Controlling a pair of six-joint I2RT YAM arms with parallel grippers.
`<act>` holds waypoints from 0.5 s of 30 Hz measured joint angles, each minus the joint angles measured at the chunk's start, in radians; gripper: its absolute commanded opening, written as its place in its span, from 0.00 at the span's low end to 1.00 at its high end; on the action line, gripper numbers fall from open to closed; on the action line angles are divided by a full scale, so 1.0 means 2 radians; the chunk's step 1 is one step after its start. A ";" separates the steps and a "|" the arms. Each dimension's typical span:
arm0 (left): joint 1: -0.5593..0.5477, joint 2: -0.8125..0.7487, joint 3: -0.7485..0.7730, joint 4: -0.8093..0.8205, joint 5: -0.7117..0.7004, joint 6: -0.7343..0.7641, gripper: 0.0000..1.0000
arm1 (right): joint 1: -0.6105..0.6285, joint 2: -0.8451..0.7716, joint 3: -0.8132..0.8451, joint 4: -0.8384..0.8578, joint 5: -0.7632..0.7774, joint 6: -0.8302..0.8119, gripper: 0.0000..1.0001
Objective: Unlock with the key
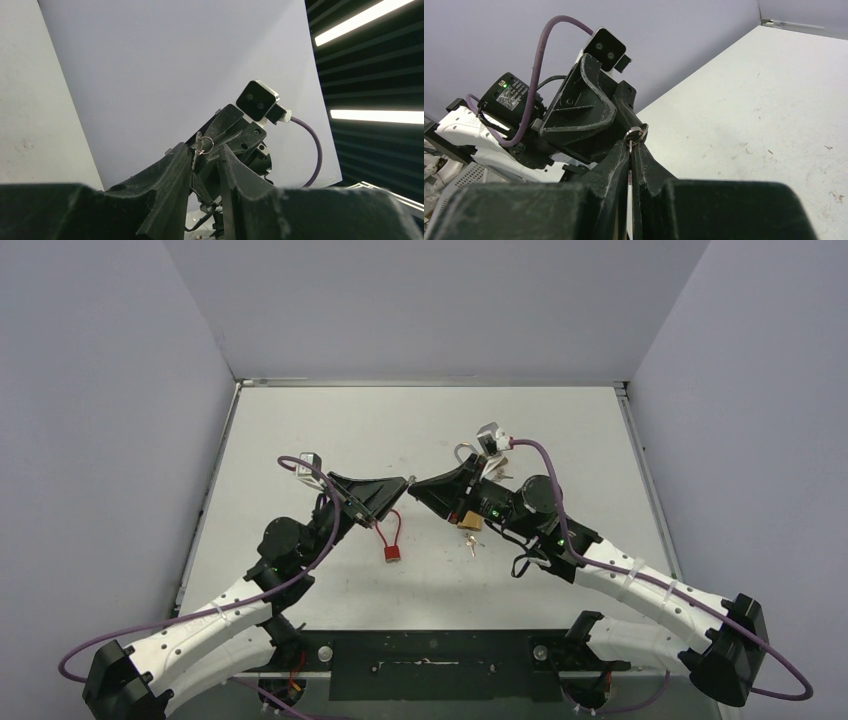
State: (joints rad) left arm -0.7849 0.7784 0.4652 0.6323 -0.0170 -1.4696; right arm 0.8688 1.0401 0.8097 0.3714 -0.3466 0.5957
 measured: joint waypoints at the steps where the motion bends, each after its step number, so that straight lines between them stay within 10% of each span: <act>1: 0.000 0.000 0.000 0.001 0.000 -0.002 0.22 | -0.001 0.002 0.000 0.000 0.000 0.000 0.00; 15: 0.000 0.000 0.000 -0.001 0.004 -0.008 0.20 | -0.003 0.004 0.000 0.000 0.001 0.003 0.00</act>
State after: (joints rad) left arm -0.7849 0.7780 0.4648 0.6312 -0.0086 -1.4857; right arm 0.8627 1.0473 0.8097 0.3721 -0.3443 0.6022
